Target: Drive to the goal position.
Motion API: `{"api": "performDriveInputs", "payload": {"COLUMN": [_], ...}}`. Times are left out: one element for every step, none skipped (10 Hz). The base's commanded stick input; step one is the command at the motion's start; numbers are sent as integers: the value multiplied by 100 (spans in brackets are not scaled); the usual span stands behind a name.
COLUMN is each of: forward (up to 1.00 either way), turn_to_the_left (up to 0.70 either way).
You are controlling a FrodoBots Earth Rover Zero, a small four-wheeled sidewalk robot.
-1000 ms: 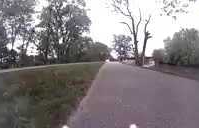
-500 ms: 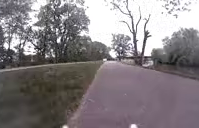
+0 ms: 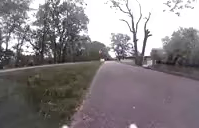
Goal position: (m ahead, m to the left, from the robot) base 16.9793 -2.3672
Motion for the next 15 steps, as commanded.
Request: {"api": "performDriveInputs", "payload": {"forward": [100,100,100,100,100,100,100,100,100,100,100,100,100,100,100], "turn_to_the_left": [0,0,0,0,0,0,0,-8,-30,-18,0,0,0,0,0]}}
